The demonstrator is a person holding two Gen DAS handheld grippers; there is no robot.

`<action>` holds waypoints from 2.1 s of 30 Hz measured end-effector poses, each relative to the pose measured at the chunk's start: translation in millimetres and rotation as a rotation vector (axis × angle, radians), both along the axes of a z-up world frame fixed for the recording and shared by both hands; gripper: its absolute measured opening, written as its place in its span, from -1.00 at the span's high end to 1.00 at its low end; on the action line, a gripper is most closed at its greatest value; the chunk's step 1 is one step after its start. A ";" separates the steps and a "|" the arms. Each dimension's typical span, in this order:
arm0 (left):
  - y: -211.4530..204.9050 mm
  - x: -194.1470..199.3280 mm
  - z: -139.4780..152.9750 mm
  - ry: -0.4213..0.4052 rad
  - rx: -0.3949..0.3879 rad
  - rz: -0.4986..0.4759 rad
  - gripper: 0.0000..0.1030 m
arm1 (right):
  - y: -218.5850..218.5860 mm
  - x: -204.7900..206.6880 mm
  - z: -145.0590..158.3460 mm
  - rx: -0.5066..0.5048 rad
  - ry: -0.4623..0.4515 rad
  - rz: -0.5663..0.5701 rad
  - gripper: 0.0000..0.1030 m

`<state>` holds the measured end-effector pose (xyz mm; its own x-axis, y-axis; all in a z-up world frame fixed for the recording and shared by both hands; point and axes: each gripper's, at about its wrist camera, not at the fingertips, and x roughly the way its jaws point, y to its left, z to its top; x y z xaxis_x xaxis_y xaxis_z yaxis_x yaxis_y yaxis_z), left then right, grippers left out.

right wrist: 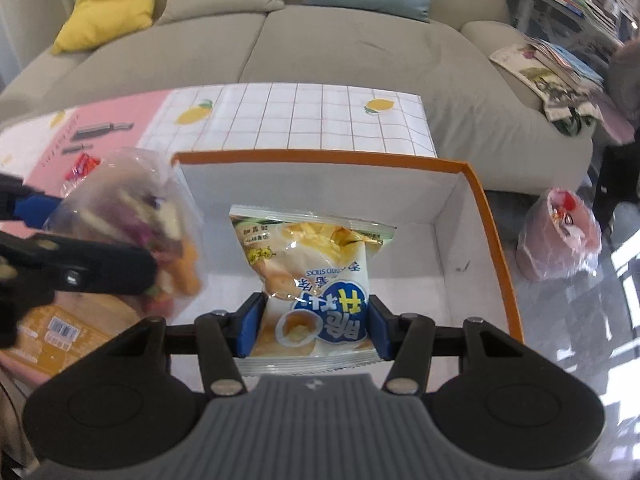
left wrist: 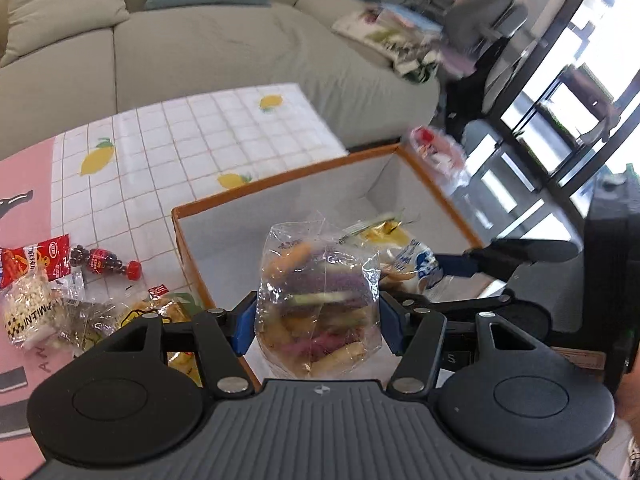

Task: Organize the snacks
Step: 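Carry both bags over the orange box and open both tools to drop them, then withdraw both tools from the box back toward the snack pile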

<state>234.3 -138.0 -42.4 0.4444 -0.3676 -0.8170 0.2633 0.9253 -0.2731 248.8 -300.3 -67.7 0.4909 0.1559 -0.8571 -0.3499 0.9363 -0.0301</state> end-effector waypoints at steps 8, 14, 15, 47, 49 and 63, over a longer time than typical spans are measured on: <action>-1.3 24.9 -35.3 0.134 0.062 -0.038 -0.34 | 1.8 27.1 -40.5 -0.078 0.081 0.115 -0.03; -8.6 33.4 -52.1 0.188 0.102 -0.076 -0.34 | 9.7 35.0 -61.0 -0.071 0.153 0.138 -0.03; -11.3 32.9 -52.3 0.184 0.119 -0.092 -0.34 | 10.6 35.6 -63.8 -0.073 0.160 0.144 -0.03; 4.6 -26.5 42.8 -0.062 0.155 -0.088 -0.61 | 11.8 -5.9 -2.8 -0.118 0.034 -0.030 -0.51; 12.8 -38.0 53.3 -0.107 0.153 -0.064 -0.61 | 10.5 -17.3 11.4 -0.069 -0.026 -0.089 -0.52; 84.5 -110.1 77.0 -0.291 0.170 0.110 -0.61 | 66.2 -123.7 49.6 0.215 -0.329 -0.244 -0.60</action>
